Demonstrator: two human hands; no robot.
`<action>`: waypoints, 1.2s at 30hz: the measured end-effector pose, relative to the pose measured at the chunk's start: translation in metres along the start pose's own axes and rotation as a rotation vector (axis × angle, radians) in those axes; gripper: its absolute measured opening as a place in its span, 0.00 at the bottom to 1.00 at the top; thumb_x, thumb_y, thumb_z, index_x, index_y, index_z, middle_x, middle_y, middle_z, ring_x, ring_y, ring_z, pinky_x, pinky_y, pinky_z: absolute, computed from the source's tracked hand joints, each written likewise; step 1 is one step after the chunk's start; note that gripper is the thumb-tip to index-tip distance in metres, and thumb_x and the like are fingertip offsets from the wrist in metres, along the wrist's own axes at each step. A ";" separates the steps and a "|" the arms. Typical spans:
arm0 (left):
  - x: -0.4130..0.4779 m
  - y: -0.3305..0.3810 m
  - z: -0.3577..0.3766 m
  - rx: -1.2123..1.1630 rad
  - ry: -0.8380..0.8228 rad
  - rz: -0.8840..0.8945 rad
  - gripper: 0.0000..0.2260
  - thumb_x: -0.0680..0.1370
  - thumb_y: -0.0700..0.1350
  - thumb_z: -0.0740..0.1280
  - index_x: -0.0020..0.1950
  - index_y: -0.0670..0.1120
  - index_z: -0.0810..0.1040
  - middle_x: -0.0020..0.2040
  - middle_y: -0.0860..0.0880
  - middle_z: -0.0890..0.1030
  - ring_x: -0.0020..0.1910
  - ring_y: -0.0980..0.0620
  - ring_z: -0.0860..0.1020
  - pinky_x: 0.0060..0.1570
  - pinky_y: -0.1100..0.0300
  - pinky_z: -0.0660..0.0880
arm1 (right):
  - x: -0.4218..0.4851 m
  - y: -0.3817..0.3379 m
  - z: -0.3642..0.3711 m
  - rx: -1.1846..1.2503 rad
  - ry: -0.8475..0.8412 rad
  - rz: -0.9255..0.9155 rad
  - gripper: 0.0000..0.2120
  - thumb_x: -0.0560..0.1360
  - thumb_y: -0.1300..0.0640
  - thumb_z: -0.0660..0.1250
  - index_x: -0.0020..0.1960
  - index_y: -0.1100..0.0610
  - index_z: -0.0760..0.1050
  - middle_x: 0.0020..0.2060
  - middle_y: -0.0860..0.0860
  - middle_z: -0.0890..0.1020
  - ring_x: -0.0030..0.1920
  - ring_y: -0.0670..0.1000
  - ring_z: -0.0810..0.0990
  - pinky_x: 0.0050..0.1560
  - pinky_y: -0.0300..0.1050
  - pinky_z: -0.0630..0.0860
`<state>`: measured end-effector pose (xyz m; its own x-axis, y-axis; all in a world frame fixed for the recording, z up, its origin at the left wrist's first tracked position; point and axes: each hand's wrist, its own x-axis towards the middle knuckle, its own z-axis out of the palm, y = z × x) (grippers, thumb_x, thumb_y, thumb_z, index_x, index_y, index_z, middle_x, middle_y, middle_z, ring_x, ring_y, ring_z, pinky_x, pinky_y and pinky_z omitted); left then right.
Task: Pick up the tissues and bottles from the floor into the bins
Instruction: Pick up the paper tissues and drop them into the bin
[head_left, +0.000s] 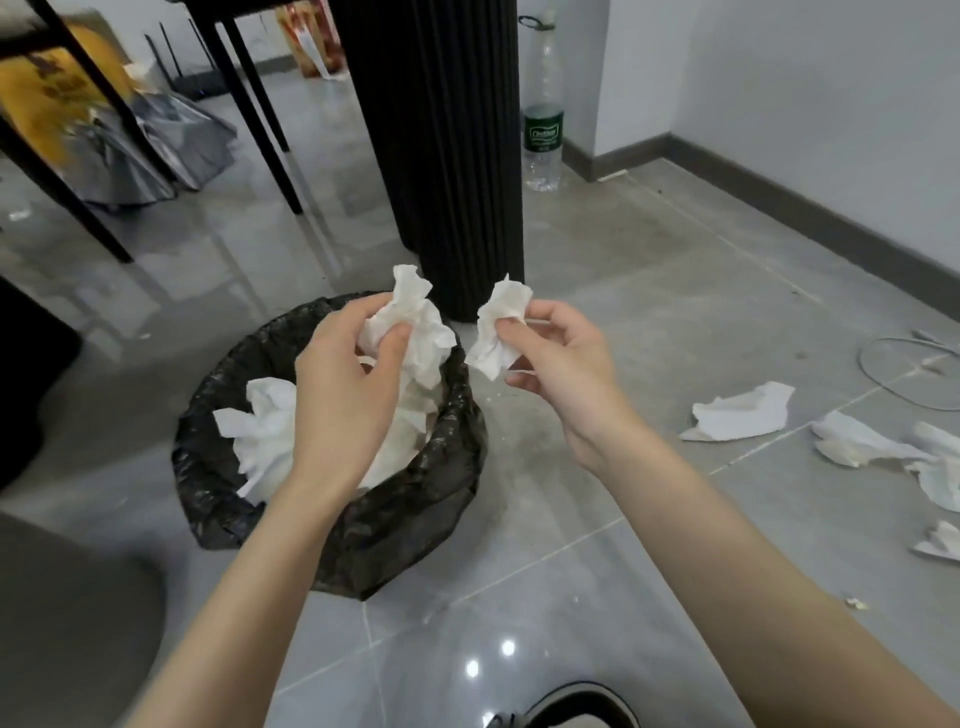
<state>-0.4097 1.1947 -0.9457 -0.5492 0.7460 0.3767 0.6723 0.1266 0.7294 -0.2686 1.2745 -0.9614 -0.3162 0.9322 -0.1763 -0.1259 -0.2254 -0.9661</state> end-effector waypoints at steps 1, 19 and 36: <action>0.001 -0.007 -0.006 0.046 0.020 0.004 0.09 0.79 0.47 0.64 0.58 0.56 0.76 0.42 0.58 0.74 0.41 0.61 0.73 0.42 0.75 0.68 | -0.001 0.000 0.006 -0.011 -0.009 0.000 0.05 0.75 0.58 0.69 0.50 0.53 0.77 0.49 0.54 0.82 0.36 0.46 0.76 0.39 0.38 0.77; -0.001 -0.096 0.014 0.366 -0.553 -0.036 0.19 0.82 0.40 0.53 0.74 0.48 0.65 0.75 0.49 0.63 0.74 0.51 0.61 0.72 0.57 0.60 | -0.010 0.036 0.014 -1.374 -0.482 -0.620 0.23 0.76 0.50 0.45 0.59 0.51 0.75 0.57 0.47 0.78 0.64 0.49 0.67 0.65 0.47 0.66; 0.017 -0.040 0.079 0.424 -0.662 0.063 0.19 0.82 0.42 0.54 0.74 0.49 0.65 0.74 0.46 0.64 0.73 0.48 0.63 0.69 0.55 0.62 | -0.017 0.038 -0.052 -1.570 -0.376 -0.720 0.17 0.62 0.63 0.71 0.48 0.47 0.83 0.40 0.48 0.79 0.49 0.53 0.78 0.69 0.48 0.64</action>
<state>-0.4065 1.2536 -1.0131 -0.1835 0.9774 -0.1053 0.8974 0.2103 0.3879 -0.2188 1.2651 -1.0046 -0.8173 0.5544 0.1573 0.5417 0.8322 -0.1184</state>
